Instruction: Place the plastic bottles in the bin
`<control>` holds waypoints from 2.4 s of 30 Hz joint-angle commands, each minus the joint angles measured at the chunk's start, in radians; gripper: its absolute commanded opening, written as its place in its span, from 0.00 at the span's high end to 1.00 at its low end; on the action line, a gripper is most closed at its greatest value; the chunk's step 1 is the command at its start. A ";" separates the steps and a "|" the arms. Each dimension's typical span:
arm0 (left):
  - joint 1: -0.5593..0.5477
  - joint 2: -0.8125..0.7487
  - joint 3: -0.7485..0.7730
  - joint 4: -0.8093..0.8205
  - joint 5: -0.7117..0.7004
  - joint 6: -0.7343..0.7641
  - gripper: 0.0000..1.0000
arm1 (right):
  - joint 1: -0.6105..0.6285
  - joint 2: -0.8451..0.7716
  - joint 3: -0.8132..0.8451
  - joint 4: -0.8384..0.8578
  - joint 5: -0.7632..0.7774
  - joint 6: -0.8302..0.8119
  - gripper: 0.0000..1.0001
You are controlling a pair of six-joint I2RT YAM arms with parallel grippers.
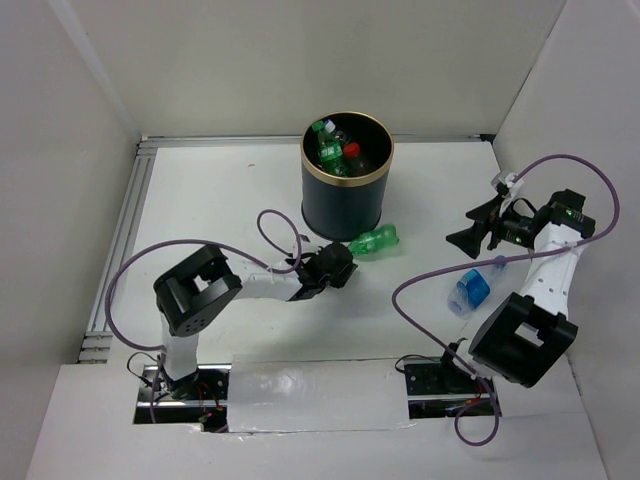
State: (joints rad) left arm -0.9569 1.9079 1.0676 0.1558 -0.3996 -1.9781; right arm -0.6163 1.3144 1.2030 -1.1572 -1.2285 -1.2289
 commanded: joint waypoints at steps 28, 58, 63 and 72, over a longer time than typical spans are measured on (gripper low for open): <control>-0.098 -0.441 -0.050 -0.113 -0.071 1.194 0.00 | 0.282 0.322 -0.089 0.652 0.457 1.120 0.00; -0.229 -0.759 -0.317 -0.130 -0.044 1.231 0.53 | 0.385 0.272 0.542 0.459 0.230 0.831 0.79; -0.238 -0.716 -0.276 -0.121 -0.007 1.283 0.27 | 0.588 0.328 0.751 0.729 0.205 1.040 0.77; -0.249 -0.601 -0.137 -0.067 0.002 1.458 0.08 | 0.800 0.634 0.937 0.738 0.412 0.993 0.26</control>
State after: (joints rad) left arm -1.2011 1.2736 0.8654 -0.0055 -0.4068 -0.6277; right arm 0.1913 1.8721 2.1353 -0.4015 -0.9054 -0.2203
